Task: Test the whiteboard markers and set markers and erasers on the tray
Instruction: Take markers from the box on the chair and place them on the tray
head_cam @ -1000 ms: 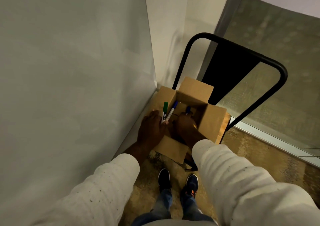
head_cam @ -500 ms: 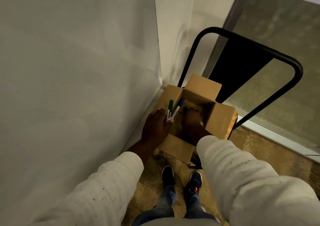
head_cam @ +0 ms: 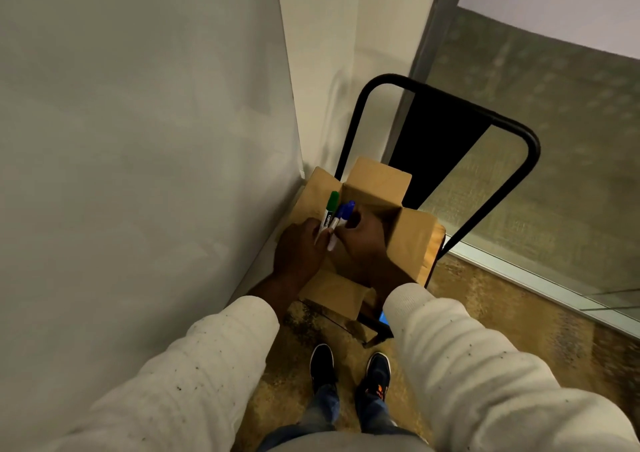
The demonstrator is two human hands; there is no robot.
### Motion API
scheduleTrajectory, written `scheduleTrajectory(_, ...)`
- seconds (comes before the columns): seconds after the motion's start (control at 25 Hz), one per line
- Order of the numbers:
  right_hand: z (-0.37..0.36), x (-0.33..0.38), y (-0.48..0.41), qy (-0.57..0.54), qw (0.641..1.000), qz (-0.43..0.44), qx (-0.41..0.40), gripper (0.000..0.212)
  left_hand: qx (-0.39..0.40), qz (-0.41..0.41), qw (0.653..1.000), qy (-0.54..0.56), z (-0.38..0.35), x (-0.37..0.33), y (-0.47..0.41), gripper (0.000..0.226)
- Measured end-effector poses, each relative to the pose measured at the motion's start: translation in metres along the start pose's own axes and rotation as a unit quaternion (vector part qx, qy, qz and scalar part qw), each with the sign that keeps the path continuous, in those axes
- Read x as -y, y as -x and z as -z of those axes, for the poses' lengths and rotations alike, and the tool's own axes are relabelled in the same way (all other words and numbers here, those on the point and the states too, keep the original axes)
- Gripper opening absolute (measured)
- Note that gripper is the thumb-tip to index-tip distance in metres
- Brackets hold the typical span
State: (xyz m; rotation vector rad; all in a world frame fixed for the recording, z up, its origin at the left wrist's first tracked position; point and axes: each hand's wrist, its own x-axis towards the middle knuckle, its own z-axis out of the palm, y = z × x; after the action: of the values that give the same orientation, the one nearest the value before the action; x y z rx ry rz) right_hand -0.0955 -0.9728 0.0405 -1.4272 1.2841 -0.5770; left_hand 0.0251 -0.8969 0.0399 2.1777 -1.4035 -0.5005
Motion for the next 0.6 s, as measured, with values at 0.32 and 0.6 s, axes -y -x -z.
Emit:
scheduleTrajectory(0.32,0.008,0.019,0.015,-0.02,0.997,0.063,0.03,0.019,0.016,0.024,0.999,0.046,0.009,0.0,0.013,0.027)
scheduleTrajectory(0.6,0.002,0.015,0.011,-0.018,0.994,0.09,0.053,0.021,0.036,0.046,0.987,0.151,0.018,0.001,0.014,0.023)
